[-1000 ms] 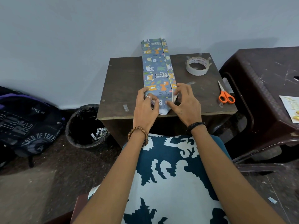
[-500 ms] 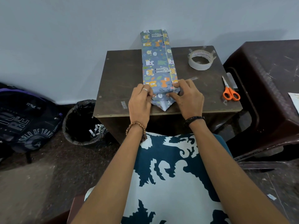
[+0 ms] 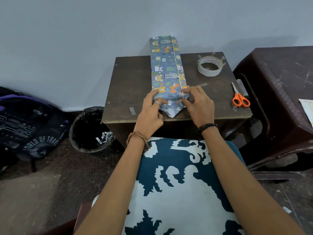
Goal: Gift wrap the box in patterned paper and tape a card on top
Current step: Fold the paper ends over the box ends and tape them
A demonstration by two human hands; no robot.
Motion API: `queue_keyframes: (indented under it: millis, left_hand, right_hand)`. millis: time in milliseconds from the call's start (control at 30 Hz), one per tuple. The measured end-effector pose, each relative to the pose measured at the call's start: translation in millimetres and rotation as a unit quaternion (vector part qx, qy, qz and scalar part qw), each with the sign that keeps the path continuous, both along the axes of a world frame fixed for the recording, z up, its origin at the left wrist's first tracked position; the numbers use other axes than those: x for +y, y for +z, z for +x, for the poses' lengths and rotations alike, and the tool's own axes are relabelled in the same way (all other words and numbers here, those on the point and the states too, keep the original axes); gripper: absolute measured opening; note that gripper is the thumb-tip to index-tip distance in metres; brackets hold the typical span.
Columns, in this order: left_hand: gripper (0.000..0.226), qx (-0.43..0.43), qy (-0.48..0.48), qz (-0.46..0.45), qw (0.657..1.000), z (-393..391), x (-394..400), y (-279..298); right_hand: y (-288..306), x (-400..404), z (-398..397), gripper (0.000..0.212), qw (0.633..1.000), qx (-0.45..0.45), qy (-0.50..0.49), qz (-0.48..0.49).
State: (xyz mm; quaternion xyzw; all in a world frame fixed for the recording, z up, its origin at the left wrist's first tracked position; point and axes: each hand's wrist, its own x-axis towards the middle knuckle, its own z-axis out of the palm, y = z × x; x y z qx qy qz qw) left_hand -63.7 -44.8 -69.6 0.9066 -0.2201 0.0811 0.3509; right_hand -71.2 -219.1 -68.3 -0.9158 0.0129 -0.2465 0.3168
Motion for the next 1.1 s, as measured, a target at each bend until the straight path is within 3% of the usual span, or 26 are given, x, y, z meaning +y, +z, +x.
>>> queue_keyframes:
  millis: [267,400,600,700,867,1100]
  left_hand:
    - [0.014,-0.123,0.002,0.096,0.988,4,-2,3]
    - [0.011,-0.119,0.025,0.058,0.991,4,-5,6]
    - [0.014,-0.076,0.075,-0.027,0.994,4,-12,5]
    - [0.014,-0.071,0.095,-0.047,0.992,6,-13,6]
    - [0.01,-0.059,0.104,-0.04,0.992,8,-12,5]
    - [0.019,-0.063,0.057,-0.029,0.996,5,-7,6]
  right_hand:
    - [3,-3,-5,0.031,0.998,0.014,0.032,0.06]
    - [5,-7,-8,0.038,0.995,0.036,0.051,0.076]
    - [5,-11,-15,0.073,0.986,0.106,0.117,0.048]
    - [6,-6,-15,0.058,0.984,0.095,0.127,0.076]
    - [4,1,-7,0.02,0.996,0.05,0.073,0.007]
    - [3,6,-8,0.013,0.999,0.02,0.039,-0.032]
